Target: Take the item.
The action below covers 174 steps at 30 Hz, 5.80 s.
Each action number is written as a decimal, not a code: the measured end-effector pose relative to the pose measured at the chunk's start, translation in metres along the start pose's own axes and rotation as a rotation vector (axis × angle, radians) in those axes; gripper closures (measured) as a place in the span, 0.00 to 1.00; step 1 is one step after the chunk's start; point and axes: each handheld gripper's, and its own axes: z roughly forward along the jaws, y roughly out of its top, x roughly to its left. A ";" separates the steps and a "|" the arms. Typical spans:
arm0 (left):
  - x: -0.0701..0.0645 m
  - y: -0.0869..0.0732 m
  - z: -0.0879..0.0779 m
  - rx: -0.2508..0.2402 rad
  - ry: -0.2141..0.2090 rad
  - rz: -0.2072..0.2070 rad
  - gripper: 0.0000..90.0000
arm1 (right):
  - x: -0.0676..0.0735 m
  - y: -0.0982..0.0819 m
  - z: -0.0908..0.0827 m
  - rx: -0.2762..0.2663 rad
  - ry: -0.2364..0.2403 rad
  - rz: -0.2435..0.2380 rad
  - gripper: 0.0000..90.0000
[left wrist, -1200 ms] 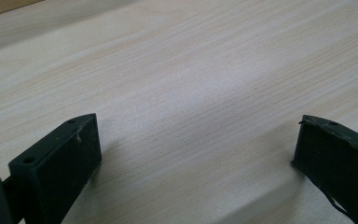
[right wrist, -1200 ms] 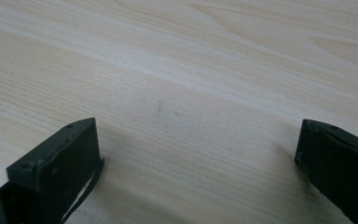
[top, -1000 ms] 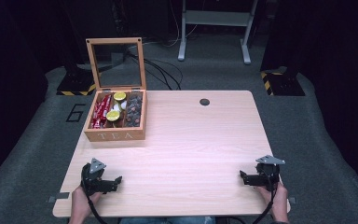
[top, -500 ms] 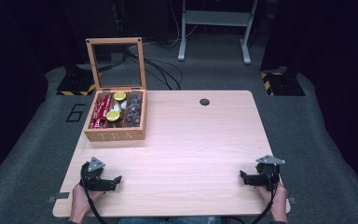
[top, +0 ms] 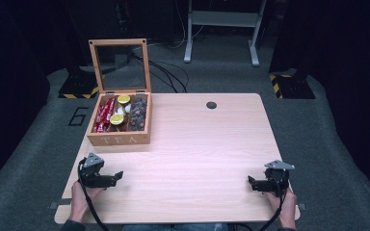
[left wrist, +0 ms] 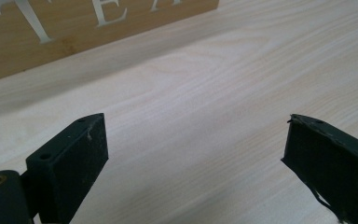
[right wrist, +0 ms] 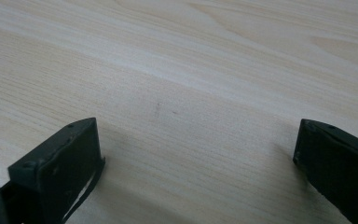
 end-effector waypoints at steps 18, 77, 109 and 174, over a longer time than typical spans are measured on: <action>0.015 0.037 -0.003 -0.043 -0.006 -0.005 0.05 | 0.000 0.000 0.000 -0.005 0.002 0.000 0.00; 0.072 0.152 0.056 -0.050 0.032 -0.034 0.05 | 0.000 0.000 0.000 -0.009 0.002 0.003 0.00; 0.086 0.144 0.096 0.032 0.139 -0.040 0.27 | 0.000 -0.001 0.000 -0.007 -0.001 -0.001 0.00; 0.052 0.163 0.037 -0.154 0.118 0.045 0.42 | 0.000 -0.001 0.000 -0.008 -0.002 0.008 0.00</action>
